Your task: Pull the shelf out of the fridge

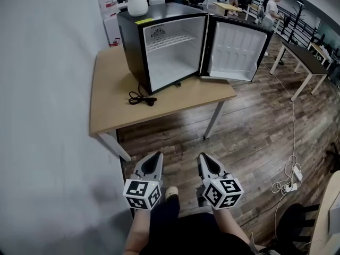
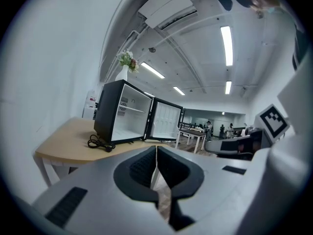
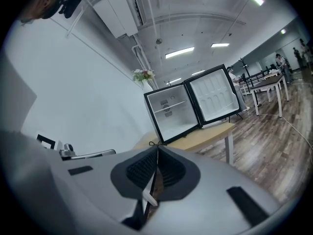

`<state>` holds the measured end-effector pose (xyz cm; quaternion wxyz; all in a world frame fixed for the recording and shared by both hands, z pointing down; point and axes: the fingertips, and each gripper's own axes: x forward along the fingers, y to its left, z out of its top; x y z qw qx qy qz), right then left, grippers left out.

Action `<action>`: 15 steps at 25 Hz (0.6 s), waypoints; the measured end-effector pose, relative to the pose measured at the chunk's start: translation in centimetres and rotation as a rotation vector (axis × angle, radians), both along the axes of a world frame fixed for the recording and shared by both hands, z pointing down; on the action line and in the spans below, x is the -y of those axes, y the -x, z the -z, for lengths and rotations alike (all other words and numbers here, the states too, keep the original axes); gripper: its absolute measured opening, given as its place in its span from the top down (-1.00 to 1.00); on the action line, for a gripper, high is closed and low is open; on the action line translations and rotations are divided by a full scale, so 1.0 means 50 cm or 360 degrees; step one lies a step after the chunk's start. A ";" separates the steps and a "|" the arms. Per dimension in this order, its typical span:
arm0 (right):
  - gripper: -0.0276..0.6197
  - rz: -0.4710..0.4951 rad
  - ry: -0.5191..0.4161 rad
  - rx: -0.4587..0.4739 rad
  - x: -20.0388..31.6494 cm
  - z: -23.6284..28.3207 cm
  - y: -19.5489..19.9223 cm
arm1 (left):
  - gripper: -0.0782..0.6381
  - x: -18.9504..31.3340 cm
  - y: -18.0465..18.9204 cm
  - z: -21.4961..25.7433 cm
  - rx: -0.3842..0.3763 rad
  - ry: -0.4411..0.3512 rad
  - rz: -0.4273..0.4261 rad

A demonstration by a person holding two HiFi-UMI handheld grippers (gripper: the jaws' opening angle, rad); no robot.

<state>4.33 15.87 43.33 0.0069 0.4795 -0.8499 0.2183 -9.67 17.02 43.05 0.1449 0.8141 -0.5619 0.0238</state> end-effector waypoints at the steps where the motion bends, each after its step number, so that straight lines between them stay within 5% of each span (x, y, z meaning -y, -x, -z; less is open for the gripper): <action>1: 0.94 -0.0006 0.0003 0.0002 0.012 0.000 0.004 | 0.76 0.013 0.004 0.003 0.0001 -0.0003 -0.0006; 15: 0.94 -0.0092 0.0036 -0.0017 0.148 -0.011 0.043 | 0.76 0.169 0.055 0.001 -0.0026 -0.0004 -0.0065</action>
